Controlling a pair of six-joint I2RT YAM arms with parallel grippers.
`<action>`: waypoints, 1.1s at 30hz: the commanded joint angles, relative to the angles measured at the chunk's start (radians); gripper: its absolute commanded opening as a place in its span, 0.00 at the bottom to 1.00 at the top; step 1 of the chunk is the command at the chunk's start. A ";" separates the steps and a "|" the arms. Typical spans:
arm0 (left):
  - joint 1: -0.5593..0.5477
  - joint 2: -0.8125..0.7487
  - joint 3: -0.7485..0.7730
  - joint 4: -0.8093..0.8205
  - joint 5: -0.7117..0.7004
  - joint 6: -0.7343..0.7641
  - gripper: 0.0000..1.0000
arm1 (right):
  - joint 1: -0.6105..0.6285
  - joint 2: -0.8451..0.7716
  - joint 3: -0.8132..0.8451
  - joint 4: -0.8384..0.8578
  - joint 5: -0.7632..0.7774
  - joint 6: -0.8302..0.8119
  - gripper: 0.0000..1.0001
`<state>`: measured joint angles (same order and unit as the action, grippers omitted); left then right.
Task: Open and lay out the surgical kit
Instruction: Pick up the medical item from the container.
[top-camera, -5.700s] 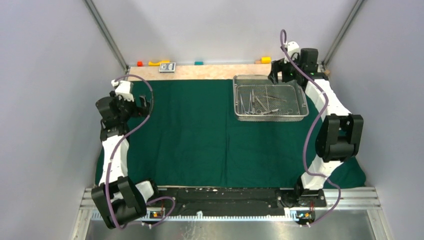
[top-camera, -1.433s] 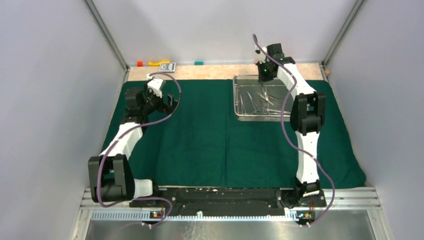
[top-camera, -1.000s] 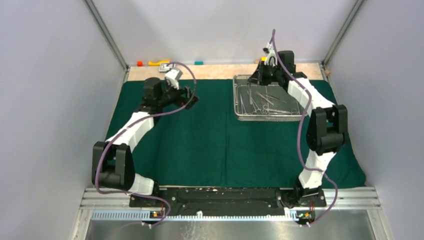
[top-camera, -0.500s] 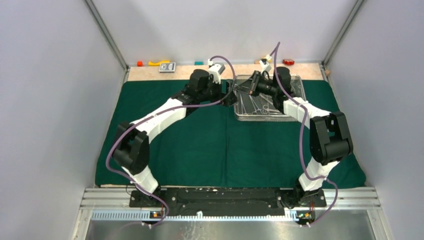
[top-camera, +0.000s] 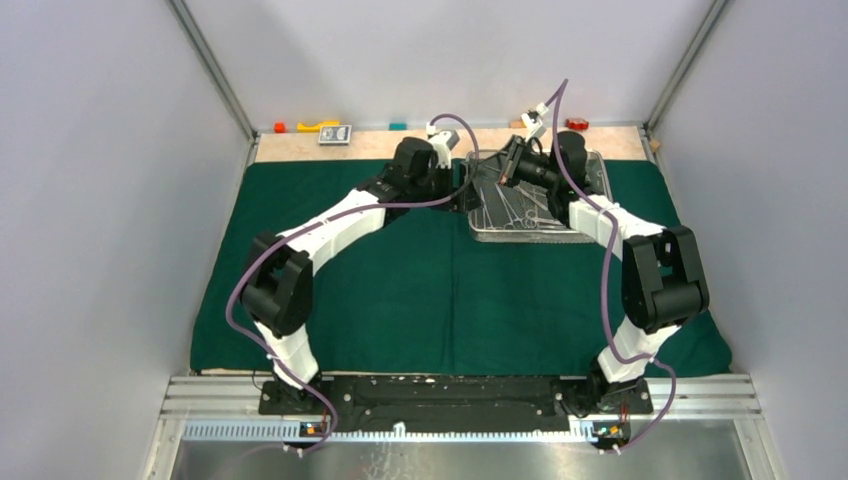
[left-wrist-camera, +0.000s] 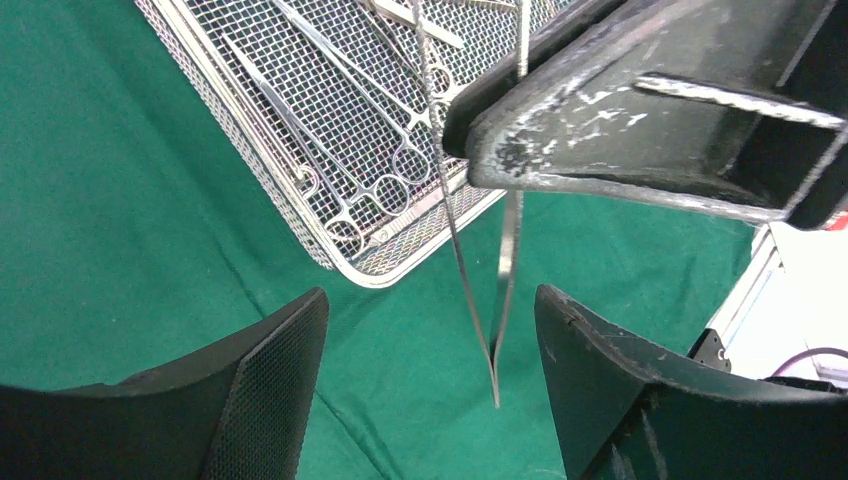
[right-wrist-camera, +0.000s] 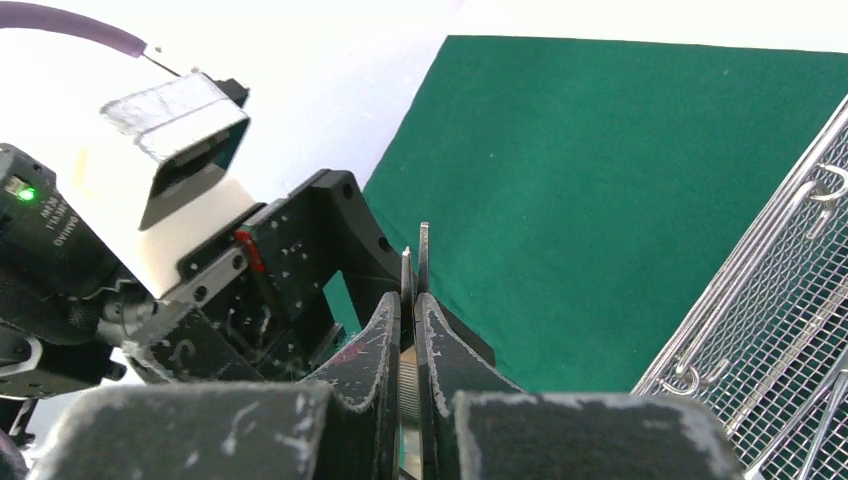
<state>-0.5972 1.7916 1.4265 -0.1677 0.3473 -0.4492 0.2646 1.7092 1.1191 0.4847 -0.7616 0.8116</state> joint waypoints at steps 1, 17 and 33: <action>0.003 -0.124 -0.013 0.041 0.007 0.039 0.79 | 0.003 -0.047 0.005 0.032 -0.030 -0.042 0.00; 0.037 -0.107 0.019 0.059 -0.008 0.060 0.48 | 0.002 -0.045 -0.002 0.062 -0.084 -0.041 0.00; 0.037 -0.025 0.086 0.056 0.047 0.018 0.36 | 0.003 -0.037 -0.004 0.067 -0.090 -0.033 0.00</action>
<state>-0.5602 1.7489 1.4612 -0.1421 0.3645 -0.4099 0.2646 1.7092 1.1191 0.4904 -0.8391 0.7876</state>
